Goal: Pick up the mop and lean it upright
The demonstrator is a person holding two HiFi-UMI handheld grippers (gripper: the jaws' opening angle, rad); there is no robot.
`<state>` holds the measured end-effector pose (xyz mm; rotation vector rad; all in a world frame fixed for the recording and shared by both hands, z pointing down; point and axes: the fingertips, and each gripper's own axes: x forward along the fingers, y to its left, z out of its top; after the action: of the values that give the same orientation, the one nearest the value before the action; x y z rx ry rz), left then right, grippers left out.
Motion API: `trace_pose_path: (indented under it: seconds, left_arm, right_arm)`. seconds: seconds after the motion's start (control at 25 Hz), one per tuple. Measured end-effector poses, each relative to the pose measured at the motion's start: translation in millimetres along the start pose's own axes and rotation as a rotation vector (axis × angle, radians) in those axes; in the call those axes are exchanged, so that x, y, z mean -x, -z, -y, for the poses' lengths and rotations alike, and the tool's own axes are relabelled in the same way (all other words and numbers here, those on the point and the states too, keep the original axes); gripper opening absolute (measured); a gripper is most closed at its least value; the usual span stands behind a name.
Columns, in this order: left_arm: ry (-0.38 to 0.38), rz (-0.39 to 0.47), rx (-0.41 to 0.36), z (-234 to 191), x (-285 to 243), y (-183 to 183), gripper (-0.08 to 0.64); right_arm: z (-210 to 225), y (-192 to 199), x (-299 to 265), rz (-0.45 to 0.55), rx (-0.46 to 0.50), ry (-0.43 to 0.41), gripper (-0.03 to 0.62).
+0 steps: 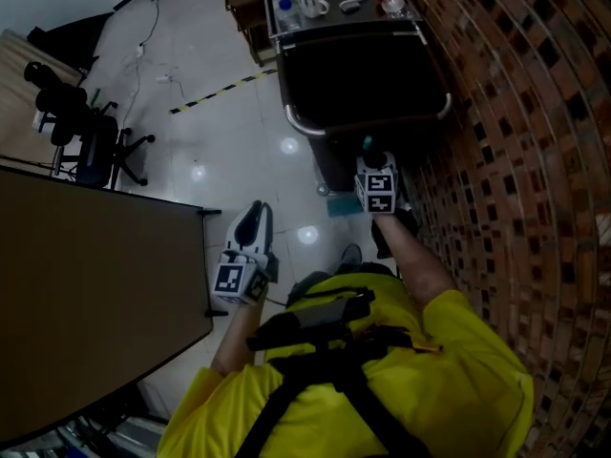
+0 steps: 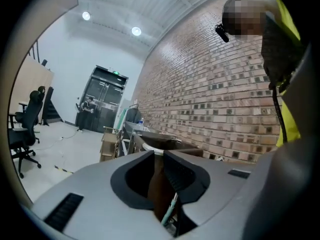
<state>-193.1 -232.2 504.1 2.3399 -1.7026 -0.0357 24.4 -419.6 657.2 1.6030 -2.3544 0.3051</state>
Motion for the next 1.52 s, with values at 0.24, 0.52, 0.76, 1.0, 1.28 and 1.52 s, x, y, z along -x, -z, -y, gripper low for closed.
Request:
trace_pose_path:
  seconds: [0.24, 0.52, 0.76, 1.0, 1.28, 1.52]
  left_arm:
    - [-0.019, -0.004, 0.008, -17, 2, 6, 0.057]
    - [0.028, -0.003, 0.008, -23, 8, -9, 0.057]
    - [0.044, 0.063, -0.059, -14, 2, -58, 0.057]
    - [0.07, 0.136, -0.079, 2, 10, -98, 0.056]
    - [0.087, 0.155, -0.072, 9, 14, -95, 0.048]
    - [0.065, 0.161, -0.071, 1, 24, -93, 0.048]
  right_arm:
    - [-15, 5, 37, 0.012, 0.019, -0.031, 0.118]
    - [-40, -60, 131, 0.131, 0.055, -0.086, 0.118]
    - [-61, -175, 208, 0.311, 0.043, -0.169, 0.117]
    - [-71, -238, 253, 0.441, 0.03, -0.227, 0.118]
    - [-86, -248, 254, 0.468, 0.039, -0.291, 0.118]
    - [-93, -243, 241, 0.477, 0.078, -0.341, 0.118]
